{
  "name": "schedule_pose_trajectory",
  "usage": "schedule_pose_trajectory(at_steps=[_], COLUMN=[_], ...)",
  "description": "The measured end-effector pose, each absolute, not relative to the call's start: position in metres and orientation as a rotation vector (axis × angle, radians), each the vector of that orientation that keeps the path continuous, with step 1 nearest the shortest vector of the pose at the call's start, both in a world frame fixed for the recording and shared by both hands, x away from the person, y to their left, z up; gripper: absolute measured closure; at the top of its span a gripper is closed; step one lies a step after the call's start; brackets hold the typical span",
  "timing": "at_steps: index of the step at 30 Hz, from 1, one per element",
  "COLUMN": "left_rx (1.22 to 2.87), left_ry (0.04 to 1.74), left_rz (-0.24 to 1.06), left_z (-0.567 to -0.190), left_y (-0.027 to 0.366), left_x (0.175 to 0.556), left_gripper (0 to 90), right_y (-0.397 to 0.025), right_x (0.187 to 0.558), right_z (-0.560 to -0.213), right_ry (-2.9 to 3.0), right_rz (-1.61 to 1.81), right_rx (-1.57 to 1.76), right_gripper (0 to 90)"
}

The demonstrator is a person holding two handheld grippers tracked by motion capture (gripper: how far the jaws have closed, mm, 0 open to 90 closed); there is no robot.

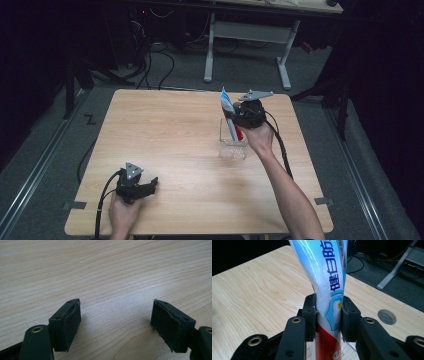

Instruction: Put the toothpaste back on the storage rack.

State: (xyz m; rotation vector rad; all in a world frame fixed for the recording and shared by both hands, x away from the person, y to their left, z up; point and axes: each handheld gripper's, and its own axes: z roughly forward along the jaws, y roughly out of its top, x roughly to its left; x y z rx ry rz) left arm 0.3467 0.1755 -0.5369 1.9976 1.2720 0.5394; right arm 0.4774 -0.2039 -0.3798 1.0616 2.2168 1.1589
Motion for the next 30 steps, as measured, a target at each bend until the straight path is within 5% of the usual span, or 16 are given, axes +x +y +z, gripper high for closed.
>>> schedule_pose_trajectory(at_steps=[30], left_rx=[1.996], left_ry=[1.273], left_rz=[0.539], left_z=[-0.537], left_y=[0.175], left_x=[0.347], left_gripper=[24.5], right_y=[-0.211], right_x=[0.484], right_z=[-0.411], right_ry=[2.267], right_rz=[1.09], right_rx=[1.128], right_gripper=[69.6])
